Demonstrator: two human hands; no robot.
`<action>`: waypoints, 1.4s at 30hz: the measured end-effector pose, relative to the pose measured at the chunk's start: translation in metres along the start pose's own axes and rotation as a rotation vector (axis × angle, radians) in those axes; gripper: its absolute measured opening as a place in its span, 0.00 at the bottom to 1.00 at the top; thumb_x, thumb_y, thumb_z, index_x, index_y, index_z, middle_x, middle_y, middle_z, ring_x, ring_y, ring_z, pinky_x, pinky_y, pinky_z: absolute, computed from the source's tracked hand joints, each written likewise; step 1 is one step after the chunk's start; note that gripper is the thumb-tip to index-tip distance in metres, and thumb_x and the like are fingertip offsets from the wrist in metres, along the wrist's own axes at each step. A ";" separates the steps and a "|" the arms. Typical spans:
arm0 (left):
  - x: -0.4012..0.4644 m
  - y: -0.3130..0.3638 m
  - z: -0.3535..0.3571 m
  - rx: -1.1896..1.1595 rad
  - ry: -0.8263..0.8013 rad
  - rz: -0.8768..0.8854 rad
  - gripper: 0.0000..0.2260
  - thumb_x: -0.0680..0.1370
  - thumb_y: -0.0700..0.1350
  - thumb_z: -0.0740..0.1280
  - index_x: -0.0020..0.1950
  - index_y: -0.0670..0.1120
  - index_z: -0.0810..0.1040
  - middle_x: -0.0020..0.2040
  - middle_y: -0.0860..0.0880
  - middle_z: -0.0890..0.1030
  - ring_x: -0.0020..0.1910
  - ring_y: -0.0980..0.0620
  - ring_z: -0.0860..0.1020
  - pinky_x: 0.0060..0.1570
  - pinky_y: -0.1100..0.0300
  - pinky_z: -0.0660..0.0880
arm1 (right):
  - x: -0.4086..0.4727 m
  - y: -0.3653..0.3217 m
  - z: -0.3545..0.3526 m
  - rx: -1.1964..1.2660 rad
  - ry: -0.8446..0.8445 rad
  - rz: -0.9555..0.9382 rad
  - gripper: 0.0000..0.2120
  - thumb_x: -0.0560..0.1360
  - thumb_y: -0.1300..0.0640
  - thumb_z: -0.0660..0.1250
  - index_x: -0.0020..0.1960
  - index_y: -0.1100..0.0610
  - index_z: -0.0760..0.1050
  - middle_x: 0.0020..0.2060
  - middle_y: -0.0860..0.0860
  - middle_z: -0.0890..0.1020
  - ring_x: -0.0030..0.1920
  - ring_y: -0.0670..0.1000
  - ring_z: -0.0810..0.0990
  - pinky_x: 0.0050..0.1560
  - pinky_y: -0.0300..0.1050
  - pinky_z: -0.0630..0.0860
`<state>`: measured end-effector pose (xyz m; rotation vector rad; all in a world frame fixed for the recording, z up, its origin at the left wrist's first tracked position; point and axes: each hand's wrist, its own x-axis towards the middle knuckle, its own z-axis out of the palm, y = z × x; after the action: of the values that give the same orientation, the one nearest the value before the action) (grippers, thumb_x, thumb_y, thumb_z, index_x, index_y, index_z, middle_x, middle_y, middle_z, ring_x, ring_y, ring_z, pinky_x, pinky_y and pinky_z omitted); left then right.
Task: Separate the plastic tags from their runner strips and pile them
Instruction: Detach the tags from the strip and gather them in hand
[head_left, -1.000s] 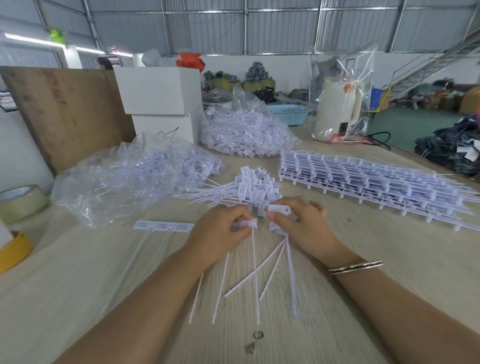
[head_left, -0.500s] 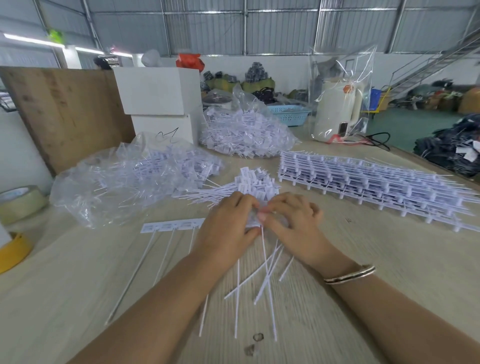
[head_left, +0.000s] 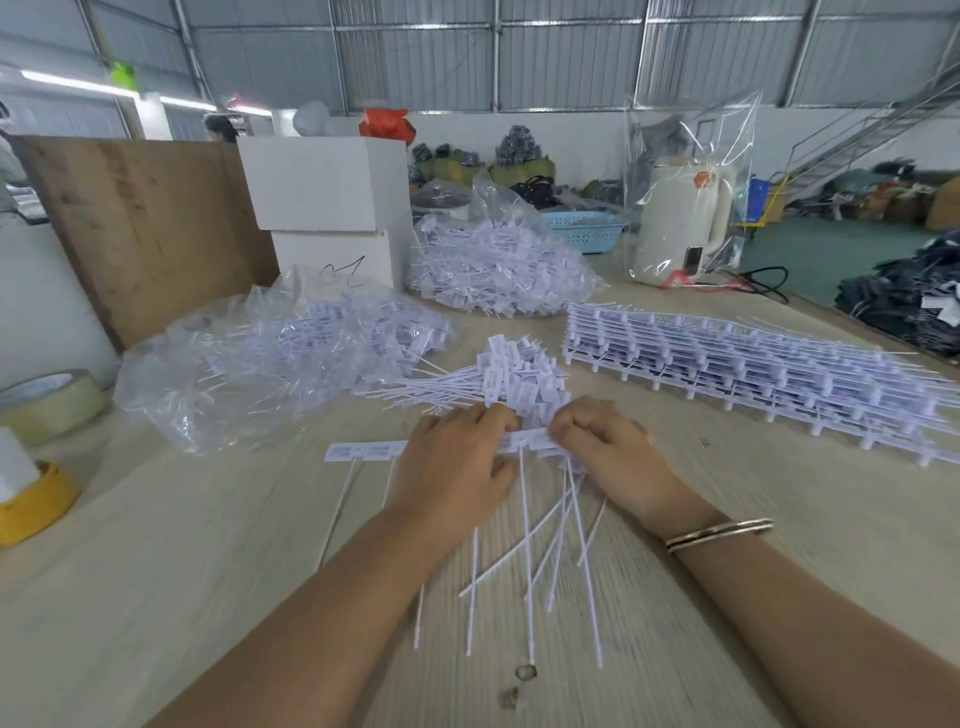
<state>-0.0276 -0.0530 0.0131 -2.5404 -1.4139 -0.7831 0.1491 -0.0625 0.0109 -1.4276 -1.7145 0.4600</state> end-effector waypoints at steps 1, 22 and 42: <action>0.001 0.000 -0.001 -0.011 0.011 0.003 0.08 0.76 0.50 0.63 0.54 0.51 0.72 0.51 0.54 0.78 0.51 0.50 0.76 0.49 0.56 0.66 | -0.001 -0.002 0.000 0.007 -0.019 -0.006 0.12 0.75 0.53 0.65 0.33 0.49 0.75 0.39 0.45 0.77 0.51 0.47 0.73 0.64 0.54 0.59; 0.001 -0.008 -0.004 -0.399 -0.111 -0.123 0.05 0.74 0.52 0.70 0.47 0.54 0.83 0.40 0.55 0.83 0.41 0.56 0.80 0.44 0.54 0.76 | -0.005 -0.001 0.005 -0.307 0.067 -0.226 0.04 0.73 0.46 0.67 0.40 0.43 0.76 0.39 0.42 0.79 0.53 0.41 0.70 0.57 0.42 0.47; 0.000 -0.006 -0.002 -0.211 -0.016 -0.118 0.09 0.74 0.54 0.68 0.46 0.51 0.74 0.42 0.52 0.78 0.42 0.51 0.75 0.37 0.58 0.69 | 0.003 0.005 0.004 -0.307 0.096 0.046 0.08 0.73 0.47 0.67 0.41 0.46 0.69 0.36 0.42 0.72 0.43 0.45 0.71 0.45 0.46 0.53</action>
<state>-0.0329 -0.0503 0.0145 -2.6389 -1.5764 -0.9825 0.1486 -0.0572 0.0063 -1.6805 -1.7303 0.1524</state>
